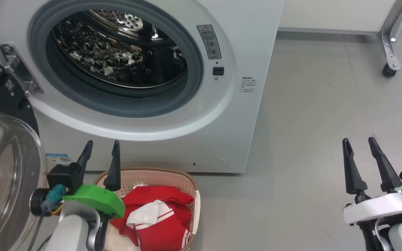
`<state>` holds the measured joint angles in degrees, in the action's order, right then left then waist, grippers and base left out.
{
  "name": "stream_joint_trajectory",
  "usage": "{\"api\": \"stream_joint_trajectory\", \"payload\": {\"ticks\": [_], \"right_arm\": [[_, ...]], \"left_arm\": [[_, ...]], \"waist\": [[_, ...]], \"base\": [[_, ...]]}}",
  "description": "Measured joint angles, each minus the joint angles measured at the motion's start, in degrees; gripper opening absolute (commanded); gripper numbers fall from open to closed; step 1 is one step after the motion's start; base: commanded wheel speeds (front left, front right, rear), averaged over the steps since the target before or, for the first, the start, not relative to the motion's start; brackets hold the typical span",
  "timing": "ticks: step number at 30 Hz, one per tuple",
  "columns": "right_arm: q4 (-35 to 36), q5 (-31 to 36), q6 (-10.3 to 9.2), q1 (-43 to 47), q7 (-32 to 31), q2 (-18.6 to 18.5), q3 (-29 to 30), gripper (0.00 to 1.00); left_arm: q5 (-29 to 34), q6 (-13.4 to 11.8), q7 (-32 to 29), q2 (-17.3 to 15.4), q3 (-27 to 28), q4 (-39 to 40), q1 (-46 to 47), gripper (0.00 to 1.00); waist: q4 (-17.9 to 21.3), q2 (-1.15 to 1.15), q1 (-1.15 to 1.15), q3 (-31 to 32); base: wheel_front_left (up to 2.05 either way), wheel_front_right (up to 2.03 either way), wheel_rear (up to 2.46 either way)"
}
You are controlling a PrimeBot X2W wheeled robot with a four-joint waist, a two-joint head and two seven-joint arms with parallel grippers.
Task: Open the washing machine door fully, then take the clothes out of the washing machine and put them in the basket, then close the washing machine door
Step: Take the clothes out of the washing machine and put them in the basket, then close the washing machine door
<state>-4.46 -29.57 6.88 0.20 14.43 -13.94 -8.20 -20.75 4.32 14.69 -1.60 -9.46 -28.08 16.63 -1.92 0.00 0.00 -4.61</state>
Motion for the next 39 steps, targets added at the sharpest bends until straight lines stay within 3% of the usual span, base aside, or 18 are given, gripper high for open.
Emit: {"api": "stream_joint_trajectory", "payload": {"ticks": [10, 39], "right_arm": [[0.9, 0.6, -0.48, 2.8, 0.0, 1.0, -0.3, 1.00], [2.9, 1.6, -0.48, 3.9, 0.0, 1.5, 0.2, 1.00]], "left_arm": [[0.1, -1.3, 0.0, -0.1, -1.4, 5.2, -6.4, 1.00], [0.4, -3.5, 0.0, -0.3, -3.7, 13.2, -11.5, 1.00]], "waist": [[-0.6, 0.00, 0.00, 3.4], [-0.2, 0.00, 0.00, 3.0]], "base": [[0.00, 0.00, 0.00], [0.00, 0.00, 0.00]]}}
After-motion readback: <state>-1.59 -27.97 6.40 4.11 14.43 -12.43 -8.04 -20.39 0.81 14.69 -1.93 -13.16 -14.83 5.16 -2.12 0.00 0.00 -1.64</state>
